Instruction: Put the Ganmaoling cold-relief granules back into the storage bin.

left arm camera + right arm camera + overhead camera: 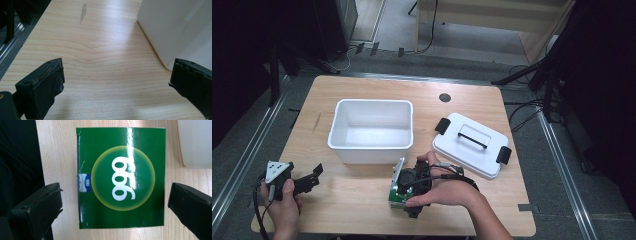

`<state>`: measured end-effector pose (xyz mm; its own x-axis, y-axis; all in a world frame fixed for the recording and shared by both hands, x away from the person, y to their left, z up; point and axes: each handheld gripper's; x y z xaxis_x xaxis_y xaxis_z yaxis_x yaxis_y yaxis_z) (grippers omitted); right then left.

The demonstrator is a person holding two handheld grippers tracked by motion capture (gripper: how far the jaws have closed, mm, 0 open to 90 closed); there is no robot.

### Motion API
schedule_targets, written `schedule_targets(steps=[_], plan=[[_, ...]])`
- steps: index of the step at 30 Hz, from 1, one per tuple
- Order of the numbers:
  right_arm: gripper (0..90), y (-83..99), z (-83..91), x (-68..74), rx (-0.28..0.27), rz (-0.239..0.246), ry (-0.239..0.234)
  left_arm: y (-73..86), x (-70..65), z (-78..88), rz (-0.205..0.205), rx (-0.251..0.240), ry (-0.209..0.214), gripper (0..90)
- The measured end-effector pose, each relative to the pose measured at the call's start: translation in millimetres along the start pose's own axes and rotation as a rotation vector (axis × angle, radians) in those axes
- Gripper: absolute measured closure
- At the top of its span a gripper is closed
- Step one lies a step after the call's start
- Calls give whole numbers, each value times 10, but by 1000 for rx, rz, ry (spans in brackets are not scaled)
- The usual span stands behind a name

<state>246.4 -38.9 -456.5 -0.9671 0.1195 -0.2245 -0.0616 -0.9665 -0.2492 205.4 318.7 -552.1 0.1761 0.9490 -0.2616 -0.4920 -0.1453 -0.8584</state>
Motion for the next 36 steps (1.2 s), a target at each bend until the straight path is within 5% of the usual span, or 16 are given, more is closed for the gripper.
schedule_targets(steps=[9, 20, 28, 36], plan=[[1, -50, -176, -2, 30, 15, 11, 0, 4, 2, 4, -3, 2, 0], [136, -72, -258, 10, 26, 20, 28, -2, 8, 2, 10, -5, 5, 0], [156, -12, -207, -51, -7, 10, 56, -1, 5, 3, 5, 0, 7, 0], [159, 140, -94, -136, -33, 45, 6, -1, 8, 0, 10, -4, 9, 0]])
Point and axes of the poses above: each handheld gripper's, and its own axes: z roughly backward along the jaws, y roughly out of its underside, x roughly to its left, and after that the axes turned 10 degrees about y, right-handed
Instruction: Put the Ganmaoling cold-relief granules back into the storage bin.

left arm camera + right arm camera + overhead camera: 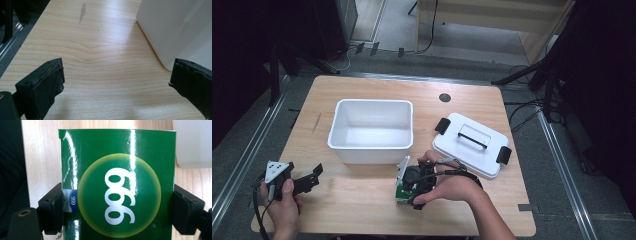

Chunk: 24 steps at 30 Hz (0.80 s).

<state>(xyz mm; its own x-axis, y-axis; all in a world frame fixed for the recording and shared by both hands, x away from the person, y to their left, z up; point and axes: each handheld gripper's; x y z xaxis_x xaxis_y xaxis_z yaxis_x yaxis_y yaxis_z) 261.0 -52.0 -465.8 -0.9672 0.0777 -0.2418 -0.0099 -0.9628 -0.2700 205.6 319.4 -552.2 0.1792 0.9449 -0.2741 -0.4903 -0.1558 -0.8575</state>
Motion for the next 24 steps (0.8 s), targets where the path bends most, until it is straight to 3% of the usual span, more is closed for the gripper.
schedule_targets(steps=[4, 9, 13, 19, 24], plan=[[159, 71, 63, -40, 4, 16, -15, 1, -3, 1, -3, 2, 1, 0], [159, 184, 149, -144, 6, 1, 9, 1, -4, 1, -5, 3, 0, 0], [158, 280, 219, -270, 1, -26, 29, 2, -6, 3, -6, 5, 2, 0], [159, 398, 319, -511, 30, -16, 53, 3, -2, 3, -5, 1, 4, 0], [159, 429, 439, -686, 20, -11, 57, 3, -3, 5, -5, 2, 5, 0]])
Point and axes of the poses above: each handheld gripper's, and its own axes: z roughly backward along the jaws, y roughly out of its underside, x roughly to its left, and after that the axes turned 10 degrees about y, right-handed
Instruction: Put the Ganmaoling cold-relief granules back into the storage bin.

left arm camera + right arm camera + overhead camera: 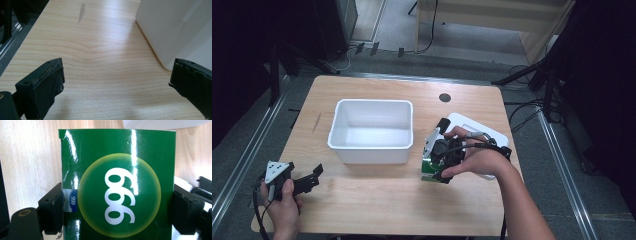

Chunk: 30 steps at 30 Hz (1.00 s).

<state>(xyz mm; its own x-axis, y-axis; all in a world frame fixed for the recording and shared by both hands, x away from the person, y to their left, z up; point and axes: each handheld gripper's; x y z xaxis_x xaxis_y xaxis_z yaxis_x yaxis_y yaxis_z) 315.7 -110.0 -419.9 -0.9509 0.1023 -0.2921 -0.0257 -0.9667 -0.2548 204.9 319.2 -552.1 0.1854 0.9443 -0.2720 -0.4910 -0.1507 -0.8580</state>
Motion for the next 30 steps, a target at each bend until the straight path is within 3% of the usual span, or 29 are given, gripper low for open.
schedule_targets(steps=[8, 10, 16, 24, 30], plan=[[159, 27, 102, -249, -35, 6, 9, 2, -7, 7, -1, -9, -7, 0], [159, 31, 113, -327, -41, -12, 1, 4, -9, 6, -3, -13, -8, 0], [159, 6, 128, -550, -9, -13, 24, 4, -5, 6, 0, -16, -7, 0], [159, -86, 180, -788, -32, -15, 38, 2, 5, 10, 6, -21, -2, 0], [159, -171, 223, -921, -17, -14, 44, 0, 10, 12, 8, -18, -1, 0]])
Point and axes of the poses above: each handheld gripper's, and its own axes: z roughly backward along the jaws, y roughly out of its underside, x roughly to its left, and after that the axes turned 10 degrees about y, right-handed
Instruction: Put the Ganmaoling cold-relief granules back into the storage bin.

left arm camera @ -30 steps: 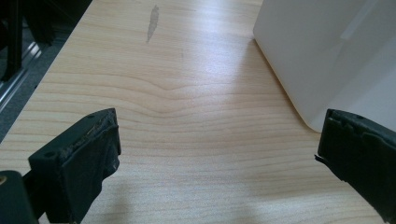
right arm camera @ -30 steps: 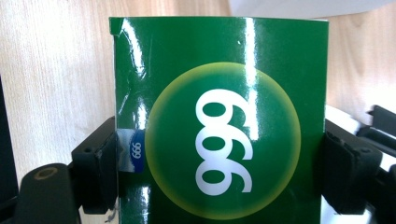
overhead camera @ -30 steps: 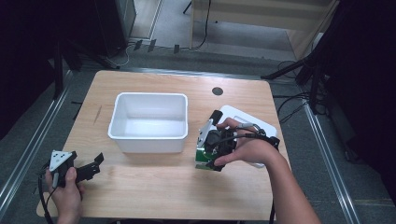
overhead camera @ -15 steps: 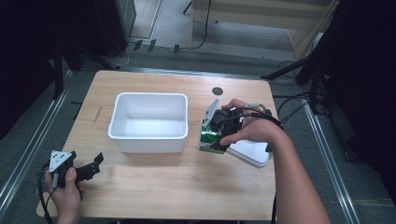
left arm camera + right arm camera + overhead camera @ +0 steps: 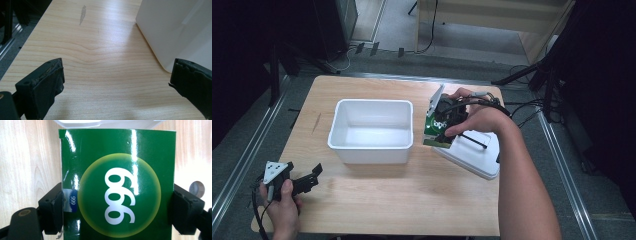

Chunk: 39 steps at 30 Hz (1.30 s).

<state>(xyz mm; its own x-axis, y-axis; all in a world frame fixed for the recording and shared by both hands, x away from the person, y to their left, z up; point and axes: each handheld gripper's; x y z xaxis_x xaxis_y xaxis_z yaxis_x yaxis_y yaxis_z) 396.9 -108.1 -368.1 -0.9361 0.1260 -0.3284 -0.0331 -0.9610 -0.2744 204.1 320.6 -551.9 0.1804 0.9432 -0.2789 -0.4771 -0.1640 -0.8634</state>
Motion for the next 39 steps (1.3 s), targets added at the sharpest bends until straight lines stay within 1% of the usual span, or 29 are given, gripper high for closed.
schedule_targets(steps=[2, 6, 7, 8, 10, 14, 17, 18, 19, 21, 23, 24, 26, 29, 34, 35, 36, 39], plan=[[159, -36, 34, -47, 0, 12, 11, -1, 4, 3, 3, -2, 5, 0], [159, -114, 140, -112, -9, -3, 27, -1, 9, 8, 6, -11, 10, 0], [159, -132, 169, -128, -16, 4, 31, -2, 10, 9, 7, -11, 10, 0], [159, -150, 200, -134, -17, -3, 34, -2, 11, 9, 8, -11, 11, 0], [159, -180, 246, -160, -23, 1, 36, -2, 12, 10, 8, -11, 12, 0], [159, -252, 325, -201, -17, 11, 47, -3, 15, 13, 8, -12, 10, 0], [159, -328, 366, -210, -22, 11, 51, -1, 12, 12, 8, -15, 11, 0], [159, -354, 369, -214, -29, 17, 53, -1, 12, 13, 7, -15, 12, 0], [159, -383, 377, -206, -28, 13, 56, 0, 11, 14, 7, -16, 12, 0], [159, -446, 383, -197, -31, 26, 51, 0, 14, 17, 8, -14, 11, 0], [159, -509, 384, -183, -35, 23, 49, -1, 16, 18, 10, -14, 12, 0], [159, -549, 382, -179, -37, 25, 39, -1, 16, 17, 9, -14, 12, 0], [159, -597, 375, -178, -43, 34, 39, 0, 15, 17, 9, -14, 13, 0], [159, -692, 360, -167, -47, 29, 36, -1, 14, 16, 9, -14, 13, 0], [159, -863, 341, -152, -62, 61, 38, -3, 20, 20, 14, -13, 16, 0], [159, -894, 345, -141, -57, 58, 38, -2, 20, 21, 15, -13, 16, 0], [159, -927, 342, -141, -66, 73, 38, -3, 21, 20, 15, -14, 18, 0], [159, -1020, 342, -114, -77, 82, 40, -2, 22, 19, 18, -16, 18, 0]])
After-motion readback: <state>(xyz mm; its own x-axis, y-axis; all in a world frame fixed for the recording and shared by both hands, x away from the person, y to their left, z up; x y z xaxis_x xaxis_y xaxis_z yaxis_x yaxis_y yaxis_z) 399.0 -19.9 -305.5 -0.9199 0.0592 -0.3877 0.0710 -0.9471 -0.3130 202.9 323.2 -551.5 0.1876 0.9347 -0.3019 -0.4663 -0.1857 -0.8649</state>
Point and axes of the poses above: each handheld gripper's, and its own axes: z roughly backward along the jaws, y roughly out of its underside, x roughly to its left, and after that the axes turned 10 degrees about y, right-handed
